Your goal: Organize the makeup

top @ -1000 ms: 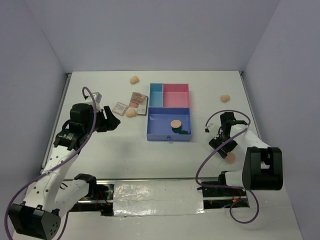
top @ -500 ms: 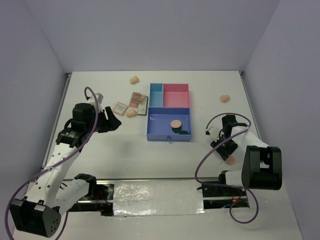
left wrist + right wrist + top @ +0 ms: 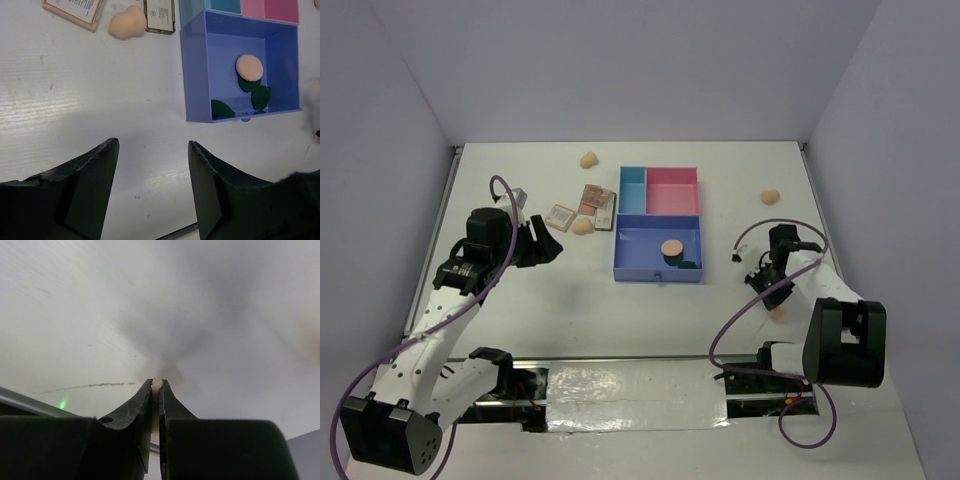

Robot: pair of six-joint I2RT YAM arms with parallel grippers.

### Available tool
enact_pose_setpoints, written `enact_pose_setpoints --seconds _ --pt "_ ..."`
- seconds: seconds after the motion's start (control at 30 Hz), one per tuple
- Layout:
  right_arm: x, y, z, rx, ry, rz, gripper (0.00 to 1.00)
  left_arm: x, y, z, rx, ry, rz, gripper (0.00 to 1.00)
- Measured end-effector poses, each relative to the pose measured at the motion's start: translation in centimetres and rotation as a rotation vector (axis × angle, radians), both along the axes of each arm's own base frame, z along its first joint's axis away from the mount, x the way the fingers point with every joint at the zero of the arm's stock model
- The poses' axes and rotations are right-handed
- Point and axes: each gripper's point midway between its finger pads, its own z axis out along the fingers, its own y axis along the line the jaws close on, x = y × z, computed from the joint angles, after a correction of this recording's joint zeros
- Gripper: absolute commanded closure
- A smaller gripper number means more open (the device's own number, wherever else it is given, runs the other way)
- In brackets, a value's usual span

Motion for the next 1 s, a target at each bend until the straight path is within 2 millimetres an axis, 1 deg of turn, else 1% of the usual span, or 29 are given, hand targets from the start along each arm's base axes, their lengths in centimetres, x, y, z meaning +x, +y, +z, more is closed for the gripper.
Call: enact_pose_setpoints --seconds 0.03,0.1,0.13,0.23,0.3,0.37,0.5,0.57,0.63,0.8,0.87,0.97,1.0 --pt "0.7 0.4 0.6 0.025 -0.028 0.004 1.00 0.0 0.0 0.0 0.000 0.000 0.001 0.30" --pt "2.5 1.5 2.7 0.085 -0.100 0.023 1.00 0.0 0.1 0.0 0.003 -0.002 0.004 0.30" --pt "3.6 2.2 4.1 0.129 -0.149 0.041 1.00 0.1 0.1 0.0 0.005 -0.004 0.004 0.30" --pt "6.3 4.3 8.0 0.242 -0.259 0.094 1.00 0.0 0.2 0.3 0.007 -0.014 0.006 0.30" --pt "7.6 6.0 10.7 0.337 -0.316 0.135 1.00 0.0 0.3 0.6 0.007 -0.028 0.009 0.30" --pt "8.4 8.2 13.1 0.451 -0.348 0.179 1.00 -0.1 0.3 0.9 0.005 -0.046 0.009 0.30" --pt "9.2 12.3 16.3 0.648 -0.330 0.241 1.00 -0.2 0.3 0.7 0.004 -0.057 0.008 0.30" --pt "9.5 14.1 17.2 0.729 -0.305 0.247 1.00 -0.2 0.3 0.6 0.003 -0.061 0.008 0.30" --pt "9.3 15.6 17.7 0.797 -0.266 0.240 1.00 -0.3 0.3 0.7 0.002 -0.070 0.009 0.30" --pt "9.0 18.2 18.3 0.946 -0.150 0.185 1.00 -0.7 0.5 1.4 -0.003 -0.116 0.013 0.30" --pt "9.1 19.1 18.3 0.998 -0.099 0.148 0.99 -0.8 0.6 1.3 -0.003 -0.123 0.016 0.30" --pt "9.7 20.5 17.9 1.021 -0.059 0.117 0.95 -1.1 0.7 0.6 0.002 -0.110 0.018 0.30" --pt "10.0 21.1 17.8 1.018 -0.061 0.121 0.92 -1.1 0.7 0.4 0.003 -0.104 0.019 0.30"
